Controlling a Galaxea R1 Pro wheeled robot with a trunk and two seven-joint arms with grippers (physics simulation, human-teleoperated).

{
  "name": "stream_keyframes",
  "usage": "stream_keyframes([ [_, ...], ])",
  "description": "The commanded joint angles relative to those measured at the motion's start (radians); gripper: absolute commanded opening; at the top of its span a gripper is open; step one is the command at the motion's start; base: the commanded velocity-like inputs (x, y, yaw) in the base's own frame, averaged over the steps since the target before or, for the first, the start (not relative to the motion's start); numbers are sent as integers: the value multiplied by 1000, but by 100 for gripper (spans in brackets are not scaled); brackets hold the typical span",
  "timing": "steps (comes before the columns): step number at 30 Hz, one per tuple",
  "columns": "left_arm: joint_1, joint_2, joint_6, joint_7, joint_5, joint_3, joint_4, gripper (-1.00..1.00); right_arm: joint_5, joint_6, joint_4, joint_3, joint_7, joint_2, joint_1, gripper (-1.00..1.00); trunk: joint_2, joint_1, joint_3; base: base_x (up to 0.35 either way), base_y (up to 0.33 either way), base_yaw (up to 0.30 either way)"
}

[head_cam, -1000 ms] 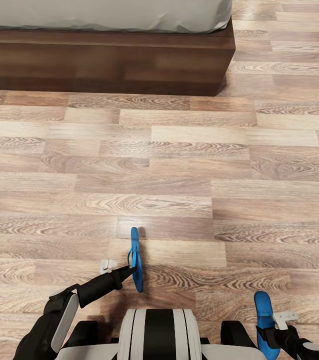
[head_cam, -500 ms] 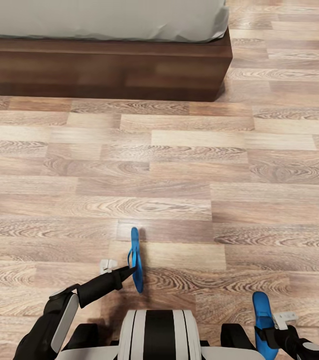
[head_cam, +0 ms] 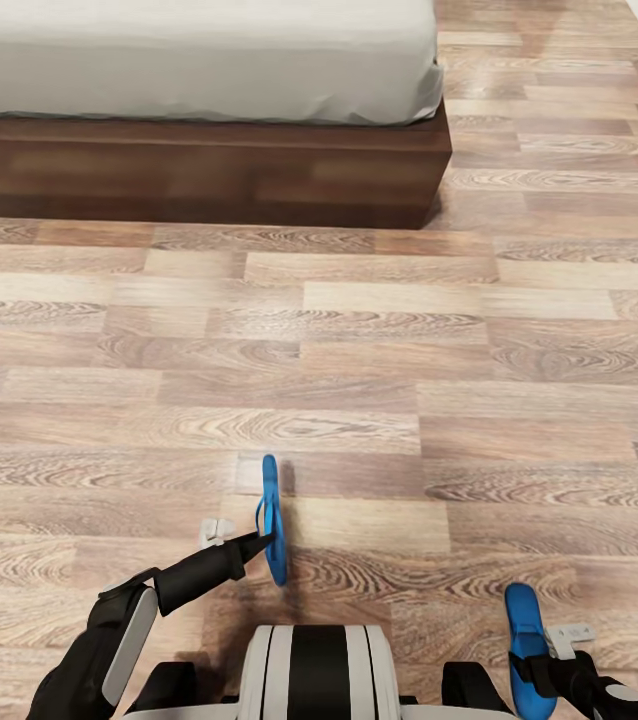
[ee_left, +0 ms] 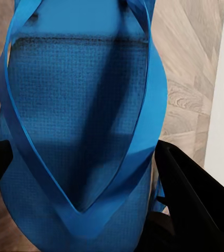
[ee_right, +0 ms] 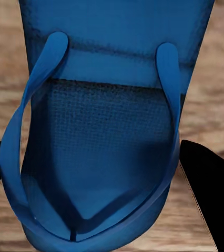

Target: In the bedroom, move the book from the bed onto either nightstand, and place the two sandals side by side next to the bed.

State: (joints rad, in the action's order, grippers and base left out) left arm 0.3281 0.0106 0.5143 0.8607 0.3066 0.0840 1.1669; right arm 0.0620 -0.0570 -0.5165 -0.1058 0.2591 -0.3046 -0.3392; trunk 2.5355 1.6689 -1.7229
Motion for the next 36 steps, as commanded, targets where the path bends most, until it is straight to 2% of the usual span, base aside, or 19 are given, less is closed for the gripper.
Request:
stream_keyframes([
  [1,0,0,7,1,5,0,0,-100,6,-6,-2,-7,9,1,0,-100,0,-1,4,0,0,0],
  [11,0,-1,7,1,5,0,-1,-100,1,-7,-10,-8,11,-1,0,-100,-2,-5,42,0,0,0],
  [15,0,-1,7,0,5,-10,-1,-100,0,-7,-16,-8,17,-2,0,-100,-3,-7,58,0,0,0],
  [20,0,-1,7,-2,5,-26,-1,-100,-3,-7,-35,-11,56,-4,0,-100,-5,-9,77,0,0,0],
  [22,0,-1,7,-3,5,-29,-2,-100,-20,-8,-67,-17,82,-7,0,-100,-5,-10,85,0,0,0],
  [23,0,-1,7,-3,6,-29,-2,-100,-42,-8,-87,-20,94,-10,1,-100,-5,-10,89,0,0,0],
  [25,0,-1,8,-8,5,-30,-3,-100,-137,-11,-135,-25,119,-34,0,-100,-6,-11,96,0,0,0],
  [26,0,-1,8,-19,5,-30,-4,-100,-213,-27,-154,-23,130,-70,0,-100,-6,-12,100,0,0,0],
  [29,0,-1,9,-34,5,-30,-4,-100,-361,-80,-171,-22,169,-148,1,-100,-7,-13,112,0,0,0],
  [30,1,-1,8,-36,5,-31,-4,-100,-426,-105,-171,-21,210,-180,1,-100,-7,-14,116,0,0,0],
  [31,1,-1,9,-38,5,-31,-4,-100,-521,-148,-169,-21,274,-228,2,-100,-7,-14,120,0,0,0],
  [32,1,-1,8,-39,5,-31,-4,-100,-549,-162,-168,-21,293,-243,2,-100,-7,-14,123,0,0,0],
  [34,0,-1,8,-40,5,-31,-4,-100,-643,-217,-163,-20,360,-295,3,-100,-8,-15,131,0,0,0],
  [35,0,-1,8,-42,5,-31,-5,-100,-695,-252,-161,-20,417,-325,3,-100,-8,-16,135,0,0,0],
  [36,1,-1,7,-42,5,-30,-5,-100,-719,-272,-159,-20,459,-339,3,-100,-8,-16,139,0,0,0],
])
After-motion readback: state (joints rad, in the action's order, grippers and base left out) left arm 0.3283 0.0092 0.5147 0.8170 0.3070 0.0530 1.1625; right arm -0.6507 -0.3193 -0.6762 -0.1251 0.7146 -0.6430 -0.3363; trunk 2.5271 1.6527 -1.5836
